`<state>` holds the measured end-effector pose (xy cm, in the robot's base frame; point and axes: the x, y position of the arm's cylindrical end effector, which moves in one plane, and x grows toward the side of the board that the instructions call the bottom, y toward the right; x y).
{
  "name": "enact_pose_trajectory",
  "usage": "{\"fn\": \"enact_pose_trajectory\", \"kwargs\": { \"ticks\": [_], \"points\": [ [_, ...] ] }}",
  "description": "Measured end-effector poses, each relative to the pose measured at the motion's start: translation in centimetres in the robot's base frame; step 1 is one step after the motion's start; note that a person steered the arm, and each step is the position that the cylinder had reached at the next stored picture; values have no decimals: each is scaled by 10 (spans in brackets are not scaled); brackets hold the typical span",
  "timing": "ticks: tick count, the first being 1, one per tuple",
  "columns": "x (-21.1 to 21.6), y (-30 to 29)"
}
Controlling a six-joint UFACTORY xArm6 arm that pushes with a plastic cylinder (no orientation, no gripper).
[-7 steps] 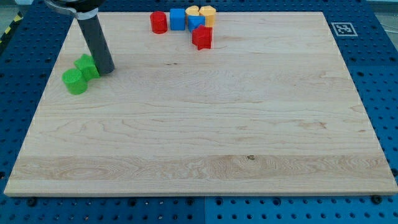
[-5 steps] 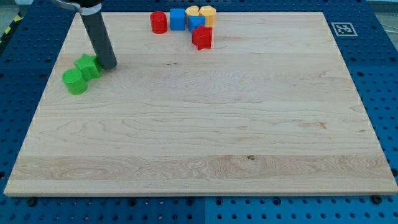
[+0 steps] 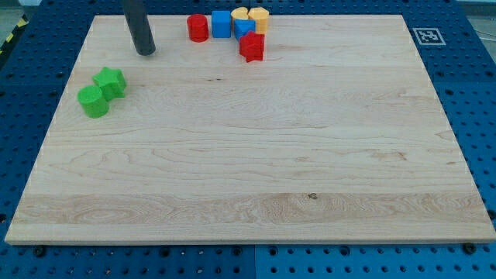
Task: Move your arm towards the red star
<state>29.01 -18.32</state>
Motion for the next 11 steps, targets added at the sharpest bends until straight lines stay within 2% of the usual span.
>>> {"fn": "enact_pose_trajectory", "kwargs": {
  "ticks": [11],
  "points": [
    [0, 41]
  ]
}}
